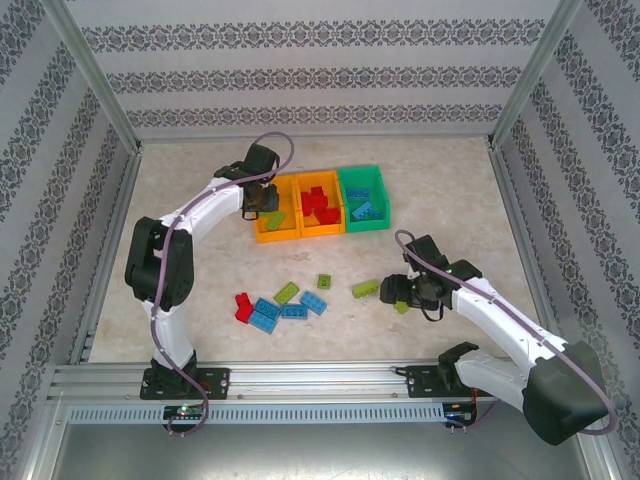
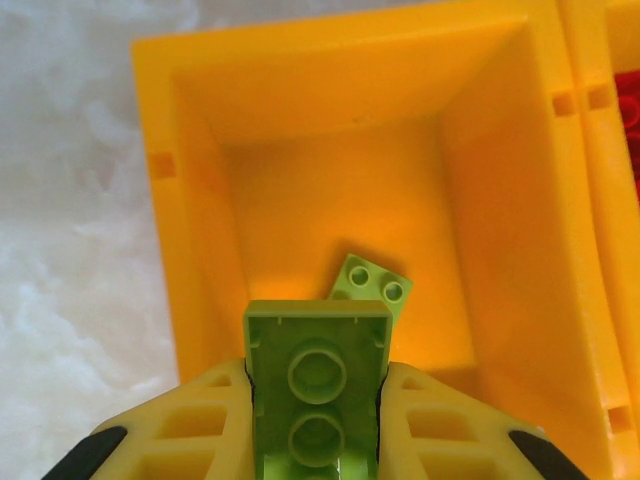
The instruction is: Sort the legos into containers by color
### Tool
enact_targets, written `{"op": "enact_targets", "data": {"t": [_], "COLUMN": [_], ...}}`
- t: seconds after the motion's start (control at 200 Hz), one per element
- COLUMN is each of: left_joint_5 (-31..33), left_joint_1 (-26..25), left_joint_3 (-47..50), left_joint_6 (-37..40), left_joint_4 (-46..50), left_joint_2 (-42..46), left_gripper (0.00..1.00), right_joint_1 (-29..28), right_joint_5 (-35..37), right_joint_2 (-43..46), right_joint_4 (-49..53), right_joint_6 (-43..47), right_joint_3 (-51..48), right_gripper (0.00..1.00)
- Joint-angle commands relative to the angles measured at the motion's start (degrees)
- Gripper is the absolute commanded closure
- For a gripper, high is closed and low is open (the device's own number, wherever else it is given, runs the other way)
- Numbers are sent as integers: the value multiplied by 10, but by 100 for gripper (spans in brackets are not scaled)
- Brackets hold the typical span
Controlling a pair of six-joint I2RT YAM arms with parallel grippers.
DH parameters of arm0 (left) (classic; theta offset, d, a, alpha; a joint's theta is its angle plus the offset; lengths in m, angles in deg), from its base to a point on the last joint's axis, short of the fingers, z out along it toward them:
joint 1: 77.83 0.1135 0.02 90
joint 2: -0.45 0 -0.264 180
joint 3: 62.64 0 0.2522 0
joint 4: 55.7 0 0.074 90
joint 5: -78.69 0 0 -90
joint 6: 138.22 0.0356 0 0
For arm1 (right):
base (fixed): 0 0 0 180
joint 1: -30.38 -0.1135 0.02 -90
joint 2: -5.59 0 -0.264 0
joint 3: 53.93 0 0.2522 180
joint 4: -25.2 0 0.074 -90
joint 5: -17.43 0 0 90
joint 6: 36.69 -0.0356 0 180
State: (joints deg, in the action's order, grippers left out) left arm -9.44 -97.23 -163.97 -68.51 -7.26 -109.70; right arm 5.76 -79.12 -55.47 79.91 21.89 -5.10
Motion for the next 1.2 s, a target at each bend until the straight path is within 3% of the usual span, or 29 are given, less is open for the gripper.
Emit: {"op": "enact_targets", "data": {"t": [0.0,0.135,0.315,0.734,0.954,1.119,1.194], "left_joint_5": [-22,-28,-43,-49,-36,-34,-29], "left_joint_1": [1,1,1,1,0,1,1], "left_joint_3": [-17,-22,-21,24,58,108,136], "left_joint_6": [-26,-30,-44,-43,-39,-33,-31], "left_joint_4": [12,17,15,-3,-19,-58,-77], "left_joint_2": [-3,-14,-20,30,73,130,160], "left_gripper": [76,72,57,46,26,0,0], "right_joint_1": [-17,-28,-40,-53,-73,-75,-73], "right_joint_5": [2,6,15,41,55,40,25], "right_joint_2": [-18,-36,-64,-111,-124,-81,-50], "right_joint_4": [10,-6,-11,-35,-30,-26,-41], "right_joint_6": [-9,-14,-9,0,6,15,19], "right_joint_3": [-6,-13,-5,6,18,25,33], "right_gripper": [25,27,29,38,61,73,74]}}
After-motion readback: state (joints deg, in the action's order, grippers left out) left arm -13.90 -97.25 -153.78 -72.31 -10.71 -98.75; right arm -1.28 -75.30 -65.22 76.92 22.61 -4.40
